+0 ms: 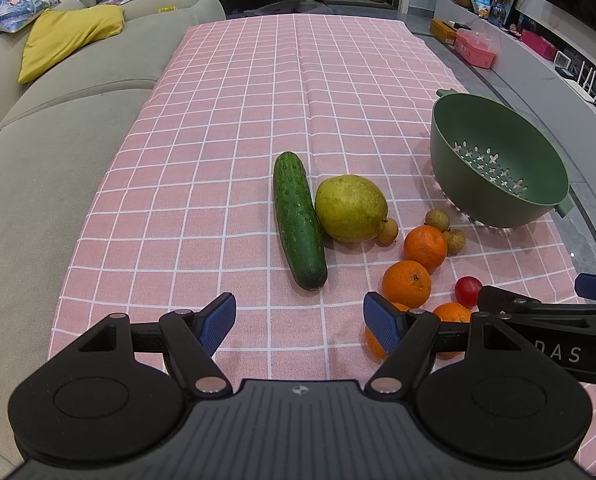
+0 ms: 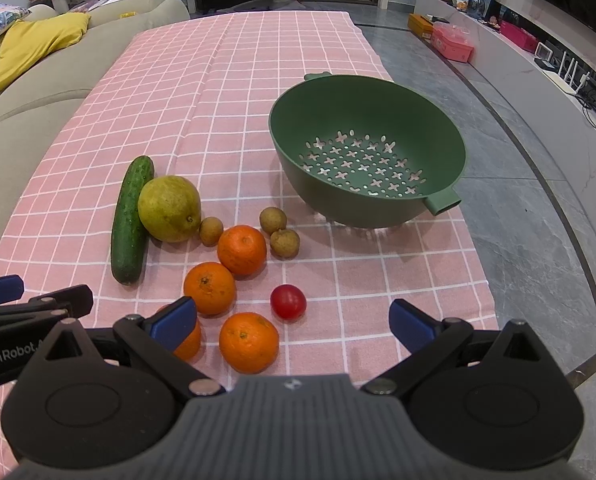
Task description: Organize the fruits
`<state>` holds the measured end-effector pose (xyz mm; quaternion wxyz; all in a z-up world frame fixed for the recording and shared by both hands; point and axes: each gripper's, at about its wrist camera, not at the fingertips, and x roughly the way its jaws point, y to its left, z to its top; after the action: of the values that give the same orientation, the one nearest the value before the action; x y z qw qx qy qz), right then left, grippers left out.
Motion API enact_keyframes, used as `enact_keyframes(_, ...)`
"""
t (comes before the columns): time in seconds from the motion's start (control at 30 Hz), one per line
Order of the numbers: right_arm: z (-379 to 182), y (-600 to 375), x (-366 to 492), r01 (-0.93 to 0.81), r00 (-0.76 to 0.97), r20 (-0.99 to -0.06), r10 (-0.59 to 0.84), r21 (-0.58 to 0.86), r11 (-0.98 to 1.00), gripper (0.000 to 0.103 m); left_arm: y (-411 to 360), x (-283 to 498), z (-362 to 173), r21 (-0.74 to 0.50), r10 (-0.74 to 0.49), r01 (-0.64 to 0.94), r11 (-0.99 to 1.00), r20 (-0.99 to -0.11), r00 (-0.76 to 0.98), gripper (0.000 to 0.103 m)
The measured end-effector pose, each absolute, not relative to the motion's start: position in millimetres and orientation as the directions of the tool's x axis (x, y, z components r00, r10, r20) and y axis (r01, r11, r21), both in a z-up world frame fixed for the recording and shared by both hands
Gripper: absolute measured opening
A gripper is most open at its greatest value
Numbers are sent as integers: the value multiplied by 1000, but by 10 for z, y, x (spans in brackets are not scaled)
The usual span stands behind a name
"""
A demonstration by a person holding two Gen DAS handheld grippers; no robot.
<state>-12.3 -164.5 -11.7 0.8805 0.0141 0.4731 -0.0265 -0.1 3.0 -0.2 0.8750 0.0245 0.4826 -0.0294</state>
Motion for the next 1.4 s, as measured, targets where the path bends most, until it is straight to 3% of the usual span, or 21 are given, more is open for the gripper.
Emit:
enact_keyframes(0.53, -139, -1972, -51, 62, 558, -829, 17, 62, 996, 98, 171, 149, -45, -15, -30, 34, 999, -849, 527, 86)
enact_keyframes(0.73, -241, -1915, -113, -44, 566, -822, 61, 44, 998, 98, 298, 288, -157, -28, -25, 3, 1000, -862, 506, 87)
enact_keyframes(0.97, -495, -1766, -93, -135, 514, -853, 92, 26, 991, 77, 307, 400, -241, -20, -19, 2, 1000, -867, 498, 87)
enact_keyframes(1.13, -623, -1694, -52, -152, 481, -867, 128, 61, 986, 77, 318, 448, -274, -35, -31, 1, 999, -872, 489, 87)
enact_keyframes(1.27, -725, -1655, 3, -147, 454, -879, 143, 84, 986, 67, 325, 473, -303, -37, -32, -1, 999, -875, 483, 86)
enact_keyframes(1.4, -816, -1621, 67, -139, 440, -886, 145, 93, 986, 67, 328, 495, -332, -41, -36, 0, 999, -879, 476, 87)
